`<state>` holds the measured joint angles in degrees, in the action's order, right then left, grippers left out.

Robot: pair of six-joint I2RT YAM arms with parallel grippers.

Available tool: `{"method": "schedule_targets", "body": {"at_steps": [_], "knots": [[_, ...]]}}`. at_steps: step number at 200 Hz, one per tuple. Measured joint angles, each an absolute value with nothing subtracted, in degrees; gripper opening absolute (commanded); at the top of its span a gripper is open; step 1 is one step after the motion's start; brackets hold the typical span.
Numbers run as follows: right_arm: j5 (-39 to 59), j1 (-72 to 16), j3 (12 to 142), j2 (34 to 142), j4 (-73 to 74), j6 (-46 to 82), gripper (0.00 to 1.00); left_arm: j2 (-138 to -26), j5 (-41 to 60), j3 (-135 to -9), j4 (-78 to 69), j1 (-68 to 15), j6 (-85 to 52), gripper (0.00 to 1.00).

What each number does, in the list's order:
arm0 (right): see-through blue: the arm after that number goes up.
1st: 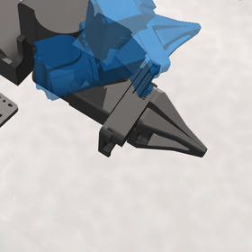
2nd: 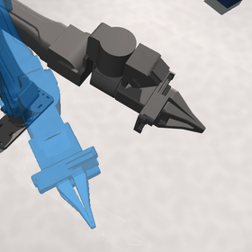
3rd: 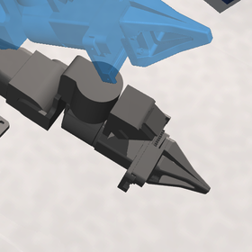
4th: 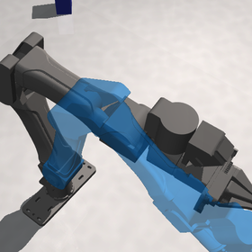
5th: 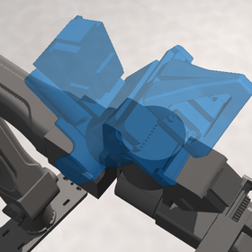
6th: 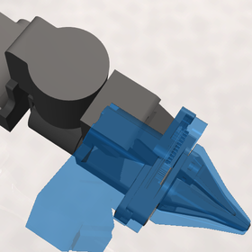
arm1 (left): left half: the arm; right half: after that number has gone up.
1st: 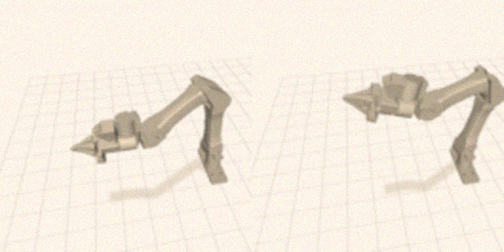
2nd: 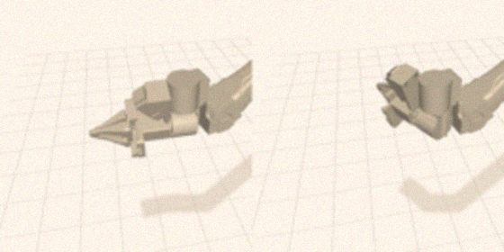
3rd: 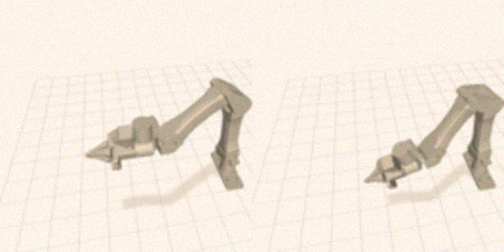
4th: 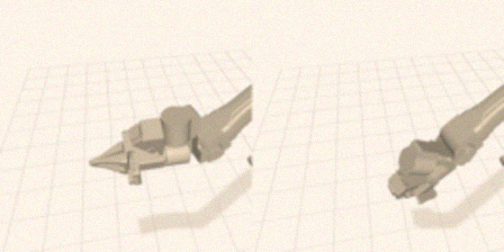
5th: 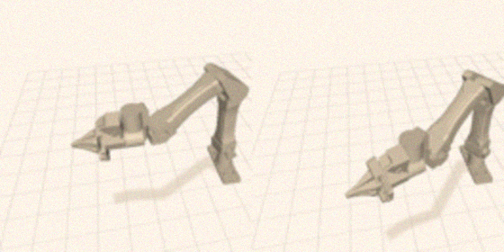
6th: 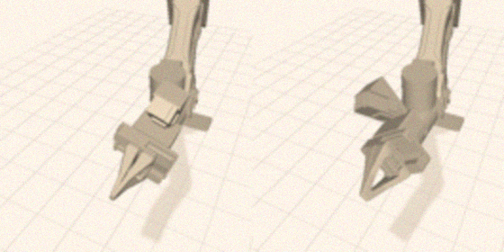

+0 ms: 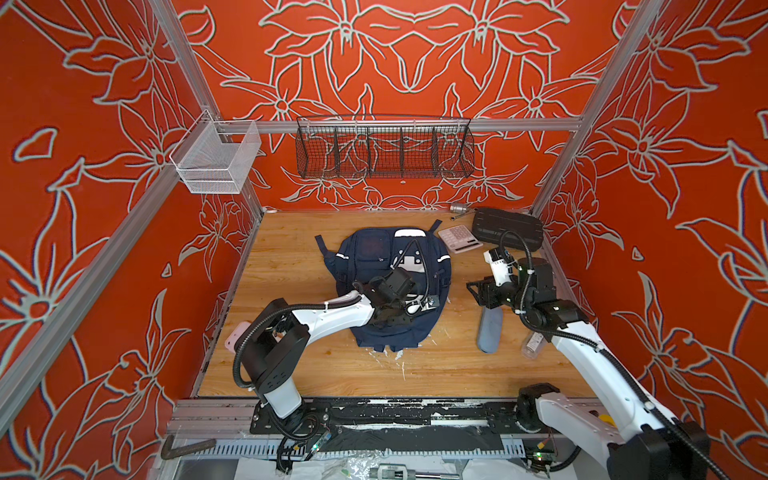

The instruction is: Pack the student bag

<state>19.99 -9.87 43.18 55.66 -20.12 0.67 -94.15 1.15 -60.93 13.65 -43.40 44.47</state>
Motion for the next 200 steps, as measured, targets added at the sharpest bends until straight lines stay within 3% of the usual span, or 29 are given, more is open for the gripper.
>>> {"method": "schedule_targets", "body": {"at_steps": [48,87,132,161,200], "knots": [[22.5,-10.3,42.9,56.1,-19.3,0.4,0.65,-83.1,9.0,-58.4,16.3,-36.7,44.1,0.00],[27.4,-12.1,43.1,60.1,-17.8,-3.1,0.65,-80.4,14.4,-57.4,19.3,-33.8,44.4,0.00],[36.0,-12.8,49.0,69.7,-18.3,-17.8,0.64,-76.6,21.4,-57.3,22.8,-28.2,46.6,0.00],[40.7,-12.9,60.6,80.1,-23.7,-28.9,0.55,-74.8,23.8,-57.3,24.6,-26.6,48.3,0.00],[43.0,-14.4,70.1,90.1,-30.0,-41.0,0.52,-74.6,25.5,-58.9,27.6,-26.2,50.4,0.00]]}}
